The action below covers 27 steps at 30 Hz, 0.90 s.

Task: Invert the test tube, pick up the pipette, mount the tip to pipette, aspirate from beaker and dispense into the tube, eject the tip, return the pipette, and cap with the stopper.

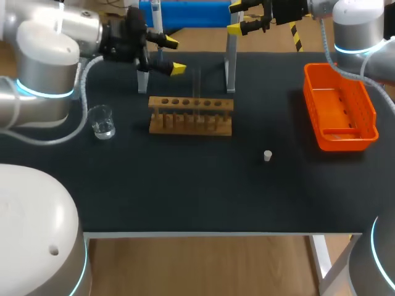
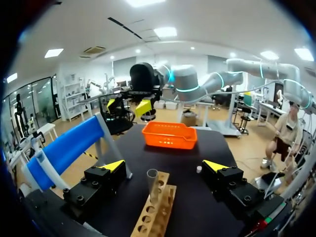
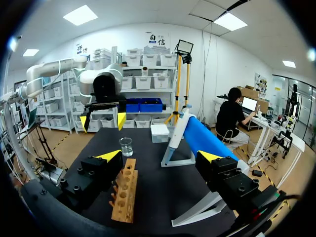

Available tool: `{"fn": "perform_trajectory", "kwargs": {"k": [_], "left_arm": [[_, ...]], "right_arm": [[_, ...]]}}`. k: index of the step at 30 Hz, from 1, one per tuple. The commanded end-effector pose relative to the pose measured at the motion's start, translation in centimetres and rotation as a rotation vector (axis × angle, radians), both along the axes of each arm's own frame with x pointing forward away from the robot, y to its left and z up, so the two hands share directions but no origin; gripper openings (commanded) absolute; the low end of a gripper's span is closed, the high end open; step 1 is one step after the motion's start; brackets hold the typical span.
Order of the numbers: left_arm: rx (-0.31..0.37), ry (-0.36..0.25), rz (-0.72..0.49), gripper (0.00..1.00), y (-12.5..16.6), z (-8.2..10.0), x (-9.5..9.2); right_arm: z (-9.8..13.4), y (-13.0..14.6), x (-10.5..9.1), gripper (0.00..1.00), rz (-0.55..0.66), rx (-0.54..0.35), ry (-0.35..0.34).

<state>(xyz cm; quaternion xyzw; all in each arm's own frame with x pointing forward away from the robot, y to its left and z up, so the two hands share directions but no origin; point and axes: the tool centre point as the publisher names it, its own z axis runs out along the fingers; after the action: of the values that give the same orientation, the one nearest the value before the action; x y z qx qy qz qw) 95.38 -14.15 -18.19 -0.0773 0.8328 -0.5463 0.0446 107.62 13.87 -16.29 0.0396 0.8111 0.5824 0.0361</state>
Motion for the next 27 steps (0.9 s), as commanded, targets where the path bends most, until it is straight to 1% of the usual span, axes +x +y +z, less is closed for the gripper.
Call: {"fn": "perform_trajectory", "kwargs": {"k": [1,2,4,8,13,17,19,21,25,27], "left_arm": [[-0.018,0.06,-0.132,1.0,-1.1,-1.3,1.0],[-0.027,0.06,-0.143,1.0,-1.1,-1.5,0.9],[-0.017,0.066,-0.132,1.0,-1.2,-2.0,1.0],[-0.024,0.073,-0.124,1.0,-1.1,-3.0,1.1],[-0.027,0.061,-0.104,1.0,-1.3,-3.6,1.4],[0.008,0.042,-0.059,1.0,-1.7,-4.0,1.5],[0.006,0.037,-0.022,1.0,-1.7,-4.2,1.5],[0.022,0.034,0.013,1.0,-1.7,-4.4,1.4],[0.006,0.026,0.051,1.0,-1.9,-4.8,1.1],[0.017,0.028,0.07,1.0,-2.0,-5.1,0.9]], "right_arm": [[0.1,-0.1,0.1,1.0,0.004,-0.004,0.003],[0.1,-0.1,0.1,1.0,0.004,-0.004,0.003],[0.1,-0.1,0.1,1.0,0.004,-0.004,0.003],[0.1,-0.1,0.1,1.0,0.004,-0.004,0.003],[0.1,-0.1,0.1,1.0,0.004,-0.004,0.003],[0.1,-0.1,0.1,1.0,0.004,-0.004,0.003],[0.1,-0.1,0.1,1.0,0.004,-0.004,0.003],[0.1,-0.1,0.1,1.0,0.004,-0.004,0.003],[0.1,-0.1,0.1,1.0,0.004,-0.004,0.003],[0.1,-0.1,0.1,1.0,0.004,-0.004,0.003]]}}
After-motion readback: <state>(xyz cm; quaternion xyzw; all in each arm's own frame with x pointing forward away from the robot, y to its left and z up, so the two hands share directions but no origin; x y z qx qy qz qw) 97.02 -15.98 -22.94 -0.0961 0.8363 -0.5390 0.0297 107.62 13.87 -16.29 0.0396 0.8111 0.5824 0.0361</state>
